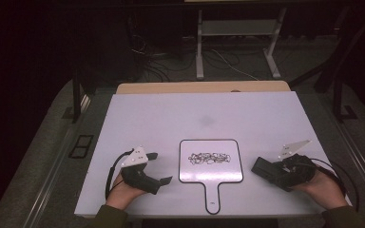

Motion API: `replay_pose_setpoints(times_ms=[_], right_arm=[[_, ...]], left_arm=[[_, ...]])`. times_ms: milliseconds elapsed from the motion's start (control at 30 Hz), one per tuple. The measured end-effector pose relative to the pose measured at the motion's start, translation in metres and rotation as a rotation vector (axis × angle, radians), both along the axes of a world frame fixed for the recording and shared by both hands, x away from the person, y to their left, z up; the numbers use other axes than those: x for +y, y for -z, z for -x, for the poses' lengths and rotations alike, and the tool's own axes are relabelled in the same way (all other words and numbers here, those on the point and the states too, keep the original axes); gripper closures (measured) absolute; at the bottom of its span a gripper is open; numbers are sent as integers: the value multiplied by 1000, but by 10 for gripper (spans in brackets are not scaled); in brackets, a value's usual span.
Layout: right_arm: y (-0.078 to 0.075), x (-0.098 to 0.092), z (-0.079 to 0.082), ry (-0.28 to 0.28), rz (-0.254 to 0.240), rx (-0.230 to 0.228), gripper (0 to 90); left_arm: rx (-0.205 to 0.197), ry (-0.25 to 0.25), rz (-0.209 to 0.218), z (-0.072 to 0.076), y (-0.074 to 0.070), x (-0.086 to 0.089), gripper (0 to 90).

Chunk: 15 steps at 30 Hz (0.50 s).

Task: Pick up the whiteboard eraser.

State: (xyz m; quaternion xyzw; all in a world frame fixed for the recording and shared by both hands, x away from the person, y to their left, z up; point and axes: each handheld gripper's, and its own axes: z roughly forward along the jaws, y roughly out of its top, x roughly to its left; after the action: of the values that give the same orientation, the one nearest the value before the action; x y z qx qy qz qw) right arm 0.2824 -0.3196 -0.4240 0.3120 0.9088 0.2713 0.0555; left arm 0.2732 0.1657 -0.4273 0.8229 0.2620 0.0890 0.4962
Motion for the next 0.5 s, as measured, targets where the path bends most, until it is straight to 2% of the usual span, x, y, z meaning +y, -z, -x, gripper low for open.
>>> replay_pose_setpoints(times_ms=[133, 500], right_arm=[[-4, -2, 0, 10, -31, -7, 385], [-12, 1, -6, 29, -60, -19, 385]], left_arm=[[-2, -1, -7, 1, 0, -2, 0], [1, 0, -8, 1, 0, -2, 0]])
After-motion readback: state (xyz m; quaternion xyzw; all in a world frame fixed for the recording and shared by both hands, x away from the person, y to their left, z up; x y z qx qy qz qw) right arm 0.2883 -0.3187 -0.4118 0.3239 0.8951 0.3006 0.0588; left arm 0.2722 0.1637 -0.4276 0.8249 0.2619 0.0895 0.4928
